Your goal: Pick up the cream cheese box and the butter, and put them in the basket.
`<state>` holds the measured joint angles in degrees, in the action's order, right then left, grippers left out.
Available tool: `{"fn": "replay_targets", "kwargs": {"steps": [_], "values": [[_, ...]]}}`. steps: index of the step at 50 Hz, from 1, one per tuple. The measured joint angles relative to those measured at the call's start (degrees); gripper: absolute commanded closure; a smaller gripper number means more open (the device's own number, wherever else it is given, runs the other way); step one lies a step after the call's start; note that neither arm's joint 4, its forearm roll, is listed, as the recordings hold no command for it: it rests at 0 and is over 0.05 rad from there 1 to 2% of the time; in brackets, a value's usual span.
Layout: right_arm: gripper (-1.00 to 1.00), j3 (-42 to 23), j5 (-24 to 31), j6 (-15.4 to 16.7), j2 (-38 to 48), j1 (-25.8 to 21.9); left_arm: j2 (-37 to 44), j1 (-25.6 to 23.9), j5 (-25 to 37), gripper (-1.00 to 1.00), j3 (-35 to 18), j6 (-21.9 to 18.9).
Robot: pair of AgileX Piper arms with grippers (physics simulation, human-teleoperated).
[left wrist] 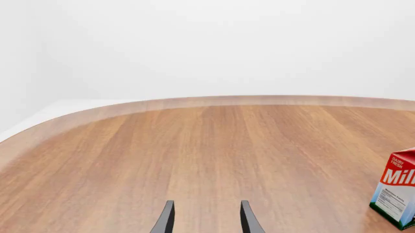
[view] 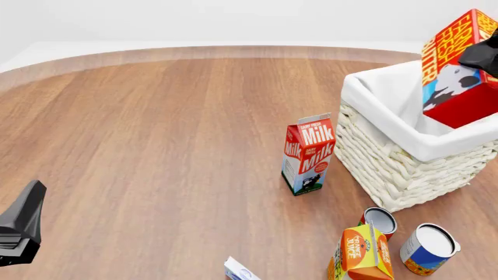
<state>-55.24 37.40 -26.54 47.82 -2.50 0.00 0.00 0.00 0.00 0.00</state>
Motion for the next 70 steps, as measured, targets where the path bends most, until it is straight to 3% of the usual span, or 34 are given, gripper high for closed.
{"fn": "replay_targets", "kwargs": {"steps": [70], "values": [[1.00,4.19,-8.95,-1.85,4.60,3.65,0.00,0.00,0.00,-1.00,0.00,0.00]]}}
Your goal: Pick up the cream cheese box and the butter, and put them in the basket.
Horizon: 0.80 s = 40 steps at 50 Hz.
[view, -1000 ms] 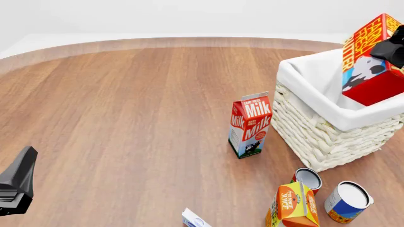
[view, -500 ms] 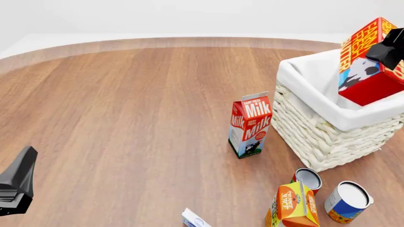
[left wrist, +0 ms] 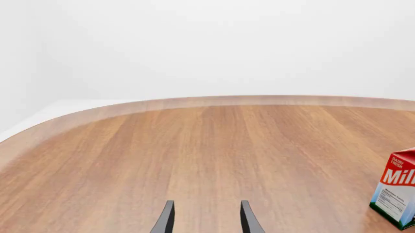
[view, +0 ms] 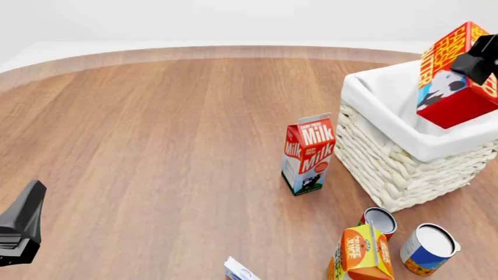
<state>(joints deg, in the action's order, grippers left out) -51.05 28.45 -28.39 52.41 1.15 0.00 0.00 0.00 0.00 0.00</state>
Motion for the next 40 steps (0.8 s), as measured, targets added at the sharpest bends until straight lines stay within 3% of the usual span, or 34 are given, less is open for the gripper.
{"fn": "replay_targets", "kwargs": {"steps": [13,14,40], "values": [[1.00,0.94,-1.38,-0.37,0.57,-0.23,0.00,0.00,0.00,-1.00,0.00,0.00],[-1.00,0.94,-1.50,-0.33,0.72,-0.16,0.00,0.00,0.00,-1.00,0.00,0.00],[-1.00,-0.74,-2.29,-0.25,1.44,-0.17,0.00,0.00,0.00,-1.00,0.00,0.00]]}}
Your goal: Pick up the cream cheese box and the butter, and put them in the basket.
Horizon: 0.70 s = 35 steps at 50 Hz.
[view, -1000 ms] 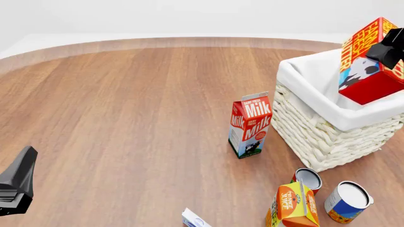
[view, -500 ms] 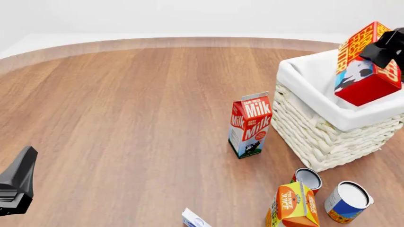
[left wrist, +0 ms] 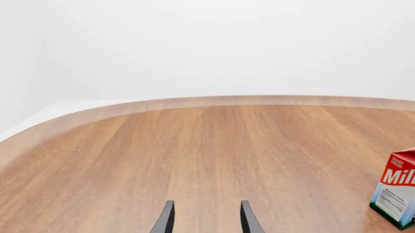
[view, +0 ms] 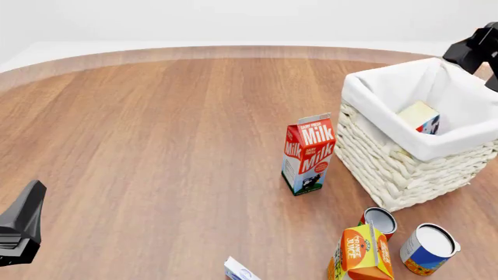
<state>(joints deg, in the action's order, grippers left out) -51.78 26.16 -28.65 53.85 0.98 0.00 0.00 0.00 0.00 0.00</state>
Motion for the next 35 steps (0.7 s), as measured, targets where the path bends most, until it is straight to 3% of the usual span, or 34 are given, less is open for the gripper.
{"fn": "replay_targets", "kwargs": {"steps": [12,35], "values": [[-1.00,-3.84,4.63,3.23,-1.66,-5.53,0.00,0.00,0.00,-1.00,0.00,0.00],[-1.00,-16.71,14.39,12.03,0.10,-23.50,0.00,0.00,0.00,-1.00,0.00,0.00]]}}
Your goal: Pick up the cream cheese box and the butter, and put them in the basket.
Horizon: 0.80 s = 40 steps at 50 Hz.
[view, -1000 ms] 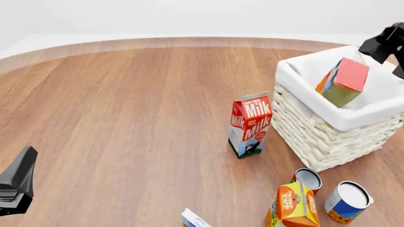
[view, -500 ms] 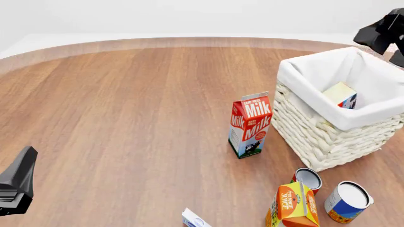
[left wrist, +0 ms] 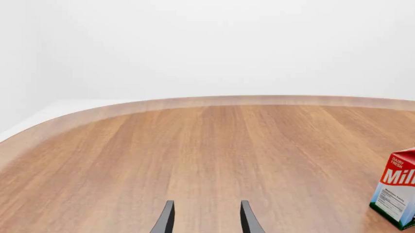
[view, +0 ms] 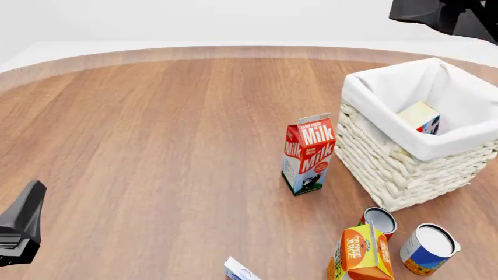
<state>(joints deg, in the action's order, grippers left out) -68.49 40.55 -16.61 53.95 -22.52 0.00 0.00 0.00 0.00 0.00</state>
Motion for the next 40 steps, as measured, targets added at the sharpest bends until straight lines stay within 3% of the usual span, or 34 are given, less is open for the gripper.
{"fn": "replay_targets", "kwargs": {"steps": [20,31,40], "values": [[-1.00,-2.23,0.60,7.32,5.02,-18.41,0.00,0.00,0.00,-1.00,0.00,0.00],[-1.00,-1.65,-1.55,9.75,9.97,-28.05,0.00,0.00,0.00,-1.00,0.00,0.00],[-1.00,-1.08,-2.82,10.95,13.48,-33.25,0.00,0.00,0.00,-1.00,0.00,0.00]]}}
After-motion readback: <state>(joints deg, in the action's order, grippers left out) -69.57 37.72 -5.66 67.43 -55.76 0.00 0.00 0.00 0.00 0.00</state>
